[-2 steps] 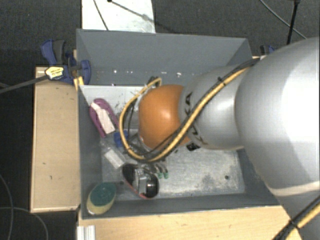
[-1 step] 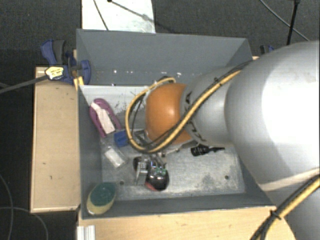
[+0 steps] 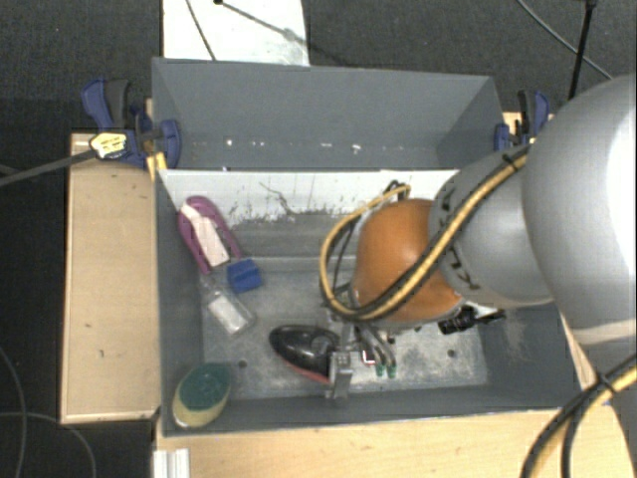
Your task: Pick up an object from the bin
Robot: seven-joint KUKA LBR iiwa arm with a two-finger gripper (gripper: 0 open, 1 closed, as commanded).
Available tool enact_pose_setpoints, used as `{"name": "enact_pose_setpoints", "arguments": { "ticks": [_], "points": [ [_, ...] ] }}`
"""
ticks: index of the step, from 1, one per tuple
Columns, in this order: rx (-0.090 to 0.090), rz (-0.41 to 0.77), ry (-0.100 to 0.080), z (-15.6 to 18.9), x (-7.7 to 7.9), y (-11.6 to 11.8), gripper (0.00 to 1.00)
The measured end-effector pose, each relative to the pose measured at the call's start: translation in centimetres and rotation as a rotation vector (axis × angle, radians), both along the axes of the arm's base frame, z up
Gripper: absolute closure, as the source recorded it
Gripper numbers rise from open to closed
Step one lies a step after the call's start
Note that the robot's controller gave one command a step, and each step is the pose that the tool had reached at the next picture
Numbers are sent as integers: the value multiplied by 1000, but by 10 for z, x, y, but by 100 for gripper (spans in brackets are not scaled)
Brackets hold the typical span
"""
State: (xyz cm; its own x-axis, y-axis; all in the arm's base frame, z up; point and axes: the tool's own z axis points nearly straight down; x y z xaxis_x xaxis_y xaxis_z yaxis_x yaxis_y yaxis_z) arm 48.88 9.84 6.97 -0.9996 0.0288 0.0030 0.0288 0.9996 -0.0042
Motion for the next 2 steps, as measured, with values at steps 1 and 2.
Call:
{"name": "enact_pose_setpoints", "arguments": {
  "ticks": [1, 2],
  "points": [
    [5, 1, -3, 0, 1, 5, 100],
    [6, 26, -12, 150, -10, -3, 100]
  ]
}}
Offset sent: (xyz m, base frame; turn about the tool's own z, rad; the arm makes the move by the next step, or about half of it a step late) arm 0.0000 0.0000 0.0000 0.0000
